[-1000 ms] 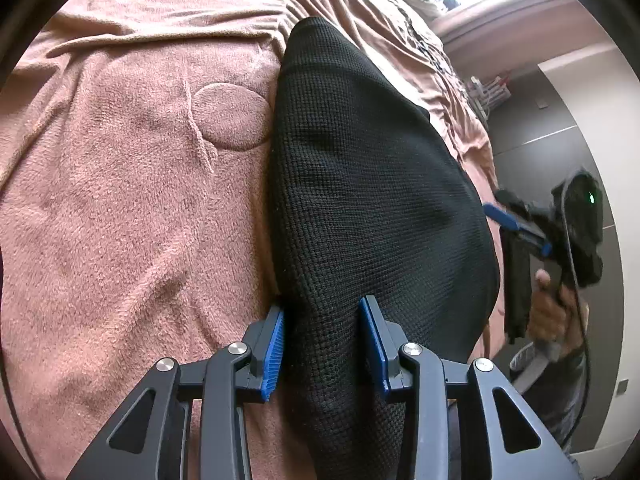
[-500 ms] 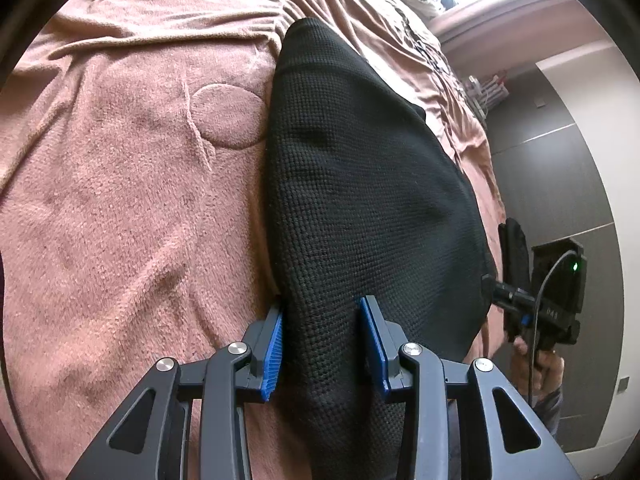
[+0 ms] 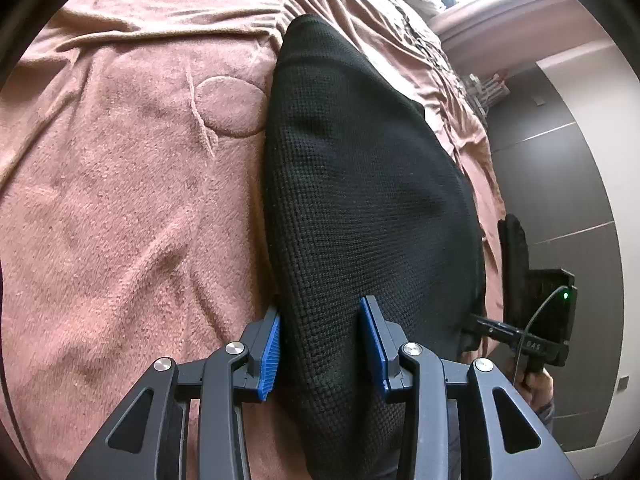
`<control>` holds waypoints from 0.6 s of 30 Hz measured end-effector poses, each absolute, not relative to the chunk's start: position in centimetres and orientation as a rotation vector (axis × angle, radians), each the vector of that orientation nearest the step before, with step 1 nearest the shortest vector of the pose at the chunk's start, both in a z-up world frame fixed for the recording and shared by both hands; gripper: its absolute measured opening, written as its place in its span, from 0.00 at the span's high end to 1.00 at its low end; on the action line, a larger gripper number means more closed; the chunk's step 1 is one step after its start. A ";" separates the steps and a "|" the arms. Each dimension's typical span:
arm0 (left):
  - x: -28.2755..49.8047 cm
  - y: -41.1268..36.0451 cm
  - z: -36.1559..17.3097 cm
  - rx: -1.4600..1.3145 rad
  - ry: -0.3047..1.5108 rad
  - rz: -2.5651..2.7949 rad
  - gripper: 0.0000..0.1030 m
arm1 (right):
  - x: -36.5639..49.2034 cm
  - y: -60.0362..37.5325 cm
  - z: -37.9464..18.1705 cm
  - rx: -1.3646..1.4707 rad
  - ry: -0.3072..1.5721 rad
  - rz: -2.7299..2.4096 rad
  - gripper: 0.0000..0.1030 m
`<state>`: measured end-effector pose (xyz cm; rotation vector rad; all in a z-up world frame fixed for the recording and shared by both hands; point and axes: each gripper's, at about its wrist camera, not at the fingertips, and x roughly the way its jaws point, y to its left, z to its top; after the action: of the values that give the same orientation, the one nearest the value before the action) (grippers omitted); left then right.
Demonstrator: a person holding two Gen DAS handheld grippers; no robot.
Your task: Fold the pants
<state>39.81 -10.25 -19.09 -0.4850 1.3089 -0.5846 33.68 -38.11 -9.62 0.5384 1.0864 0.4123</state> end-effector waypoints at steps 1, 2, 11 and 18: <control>39.7 -10.3 -19.0 -0.482 1.308 -0.583 0.62 | 33.5 -37.9 -9.5 0.533 1.079 0.405 0.85; 39.7 -10.3 -19.0 -0.479 1.309 -0.581 0.62 | 33.3 -37.8 -9.3 0.526 1.068 0.400 0.89; 38.9 -9.6 -19.3 -0.481 1.341 -0.570 0.50 | 31.9 -37.4 -8.8 0.516 1.027 0.431 0.92; 38.1 -10.3 -19.5 -0.478 1.368 -0.608 0.48 | 32.4 -37.2 -9.7 0.553 1.036 0.437 0.92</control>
<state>38.08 -10.26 -19.46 -0.4780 1.3681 -0.6083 32.42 -37.22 -9.66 0.5533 1.0360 0.4373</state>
